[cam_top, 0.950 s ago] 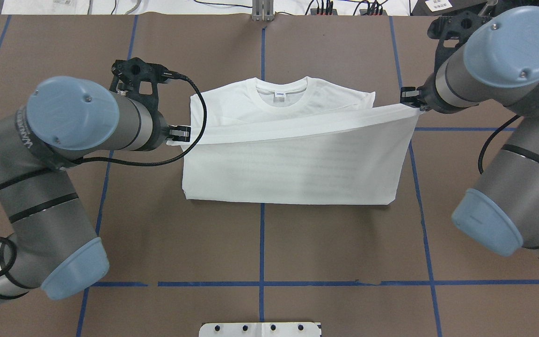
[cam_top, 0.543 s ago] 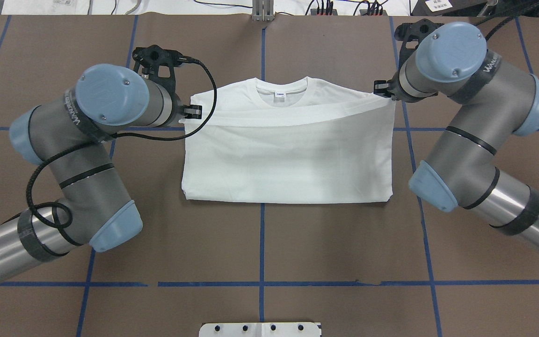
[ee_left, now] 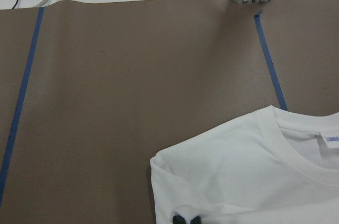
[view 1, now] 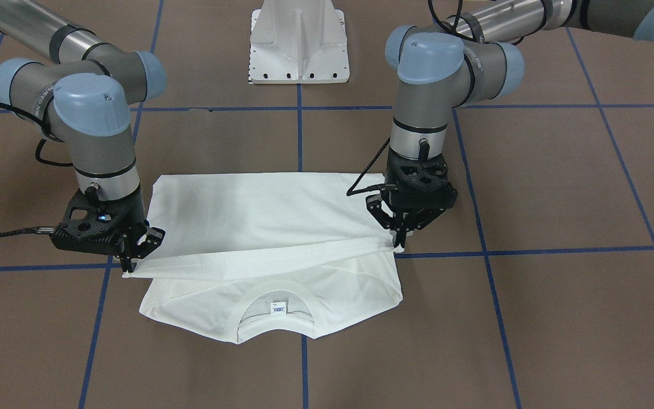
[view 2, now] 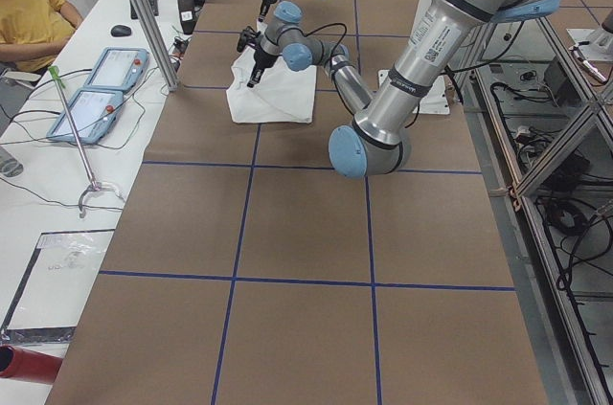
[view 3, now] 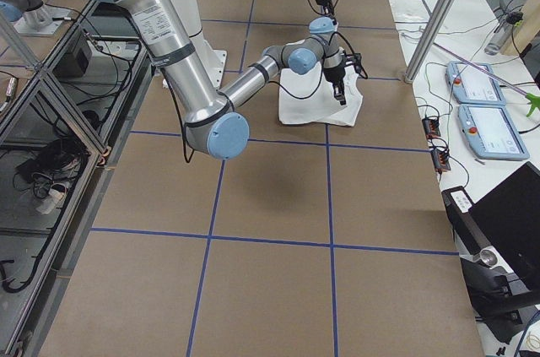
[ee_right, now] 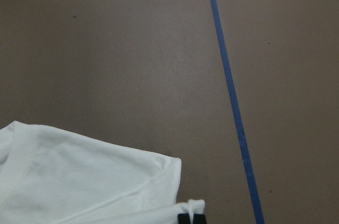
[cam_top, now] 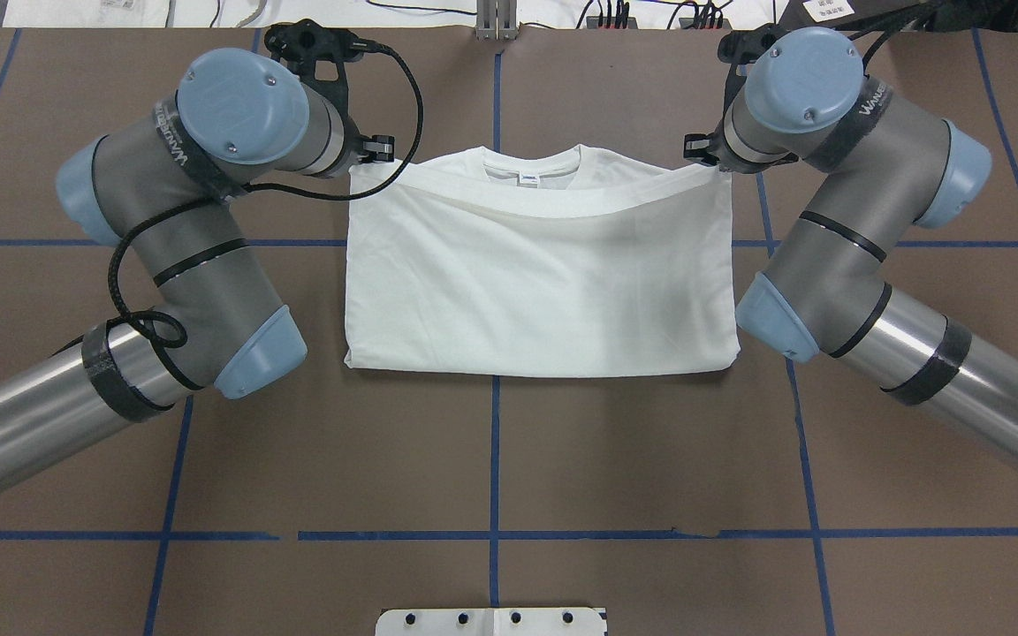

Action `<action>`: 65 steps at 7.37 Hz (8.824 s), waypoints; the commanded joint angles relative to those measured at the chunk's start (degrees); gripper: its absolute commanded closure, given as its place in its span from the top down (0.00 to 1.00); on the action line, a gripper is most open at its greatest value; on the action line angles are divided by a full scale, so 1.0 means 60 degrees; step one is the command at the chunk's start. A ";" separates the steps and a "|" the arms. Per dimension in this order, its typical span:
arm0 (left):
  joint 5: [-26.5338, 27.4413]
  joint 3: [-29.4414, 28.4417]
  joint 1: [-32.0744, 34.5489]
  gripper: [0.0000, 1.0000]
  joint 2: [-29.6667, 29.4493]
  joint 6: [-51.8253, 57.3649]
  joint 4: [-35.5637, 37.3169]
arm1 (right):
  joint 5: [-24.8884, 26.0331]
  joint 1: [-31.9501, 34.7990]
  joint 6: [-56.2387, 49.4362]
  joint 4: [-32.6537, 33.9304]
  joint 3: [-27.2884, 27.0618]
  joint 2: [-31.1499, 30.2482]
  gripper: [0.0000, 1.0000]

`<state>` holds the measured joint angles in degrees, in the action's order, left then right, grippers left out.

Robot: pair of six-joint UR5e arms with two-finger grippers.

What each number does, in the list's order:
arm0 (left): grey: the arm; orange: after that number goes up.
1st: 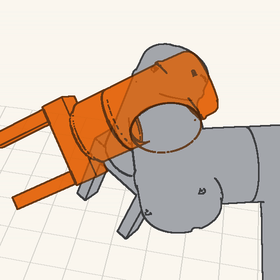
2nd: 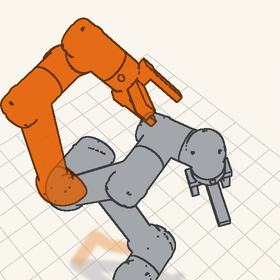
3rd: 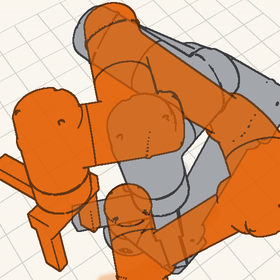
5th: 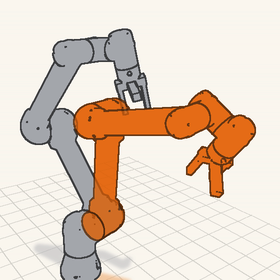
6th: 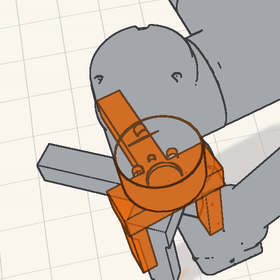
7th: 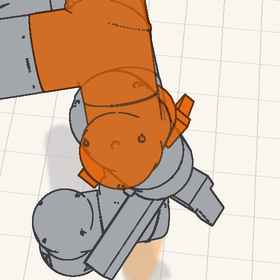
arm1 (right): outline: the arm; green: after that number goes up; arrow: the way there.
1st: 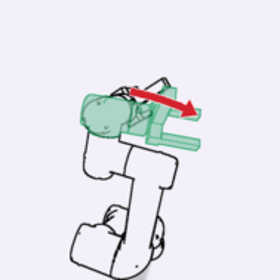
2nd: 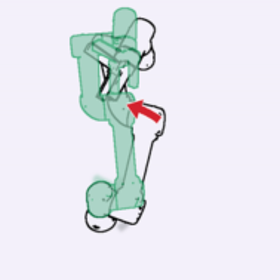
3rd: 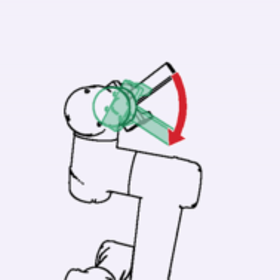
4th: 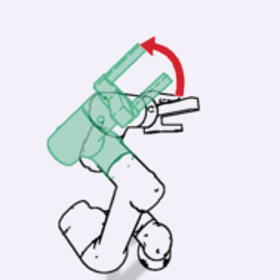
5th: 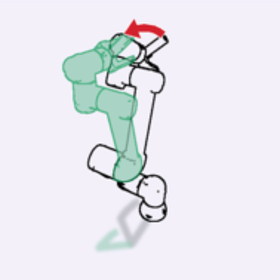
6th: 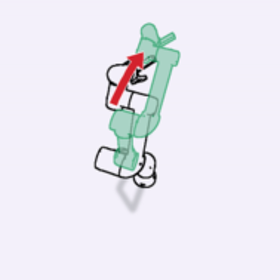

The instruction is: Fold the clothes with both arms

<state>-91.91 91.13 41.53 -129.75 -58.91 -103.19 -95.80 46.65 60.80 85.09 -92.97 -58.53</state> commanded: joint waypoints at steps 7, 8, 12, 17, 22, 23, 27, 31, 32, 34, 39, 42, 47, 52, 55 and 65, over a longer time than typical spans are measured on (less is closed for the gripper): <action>0.0011 -0.2151 0.0051 0.28 -0.0230 0.0353 -0.1390 | 0.0249 -0.0085 -0.0158 -0.0017 0.0862 0.0249 0.33; -0.0003 -0.2122 0.0095 0.99 -0.0187 0.0892 -0.1564 | 0.0249 -0.0085 -0.0158 -0.0017 0.0862 0.0292 0.99; -0.0911 -0.0126 0.0038 1.00 0.1372 0.0927 -0.2400 | 0.0089 0.0017 -0.0831 -0.0031 0.0701 0.0351 1.00; 0.0053 0.1161 -0.2567 1.00 0.2743 -0.1721 -0.2372 | 0.0117 0.0003 -0.0802 -0.0031 0.0495 0.0220 1.00; 0.0261 0.1160 -0.2776 0.05 0.2788 -0.1974 -0.2357 | 0.0132 -0.0012 -0.0700 -0.0046 0.0481 0.0219 1.00; 0.0246 0.1261 -0.2776 0.00 0.2831 -0.1974 -0.2357 | 0.0147 -0.0012 -0.0685 -0.0046 0.0466 0.0219 1.00; 0.0275 0.1161 -0.1596 0.00 0.3210 -0.0081 -0.2401 | 0.0176 -0.0114 -0.0656 -0.0046 0.0407 0.0205 1.00; 0.0217 -0.2270 0.1161 0.00 0.1637 0.2680 -0.3158 | 0.0191 -0.0319 -0.0656 -0.0046 0.0393 0.0234 1.00; 0.0216 -0.3370 0.1353 0.00 0.0992 0.2699 -0.3656 | 0.0191 -0.0363 -0.0641 -0.0046 0.0393 0.0249 1.00; 0.0246 -0.5132 0.1545 0.00 -0.0066 0.2743 -0.4445 | 0.0191 -0.0596 -0.0177 -0.0046 0.0334 0.0365 1.00; -0.0205 -0.5480 0.1677 1.00 0.0016 0.2743 -0.5975 | 0.0759 -0.2190 0.3404 -0.0970 0.0626 0.1242 1.00; -0.0238 -0.5124 0.1663 1.00 0.0282 0.2743 -0.6004 | 0.1536 -0.3247 0.5901 -0.0969 0.0903 0.1463 0.94; -0.0238 -0.5022 0.1648 1.00 0.0341 0.2640 -0.6005 | 0.2020 -0.3600 0.6273 -0.1027 0.1359 0.1464 0.82; -0.0238 -0.4934 0.1648 1.00 0.0414 0.2640 -0.6005 | 0.2212 -0.3630 0.6112 -0.1027 0.1360 0.1523 0.00; -0.0238 -0.4919 0.1619 1.00 0.0400 0.2611 -0.6019 | 0.2154 -0.3528 0.5644 -0.0925 0.0283 0.0855 0.00; -0.0252 -0.4670 0.1560 1.00 0.0546 0.2611 -0.6005 | 0.4396 -0.6416 0.6175 0.1932 -0.3577 -0.0807 1.00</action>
<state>-93.36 62.96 50.91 -126.48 -43.24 -139.28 -69.44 6.95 100.41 96.66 -114.39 -63.65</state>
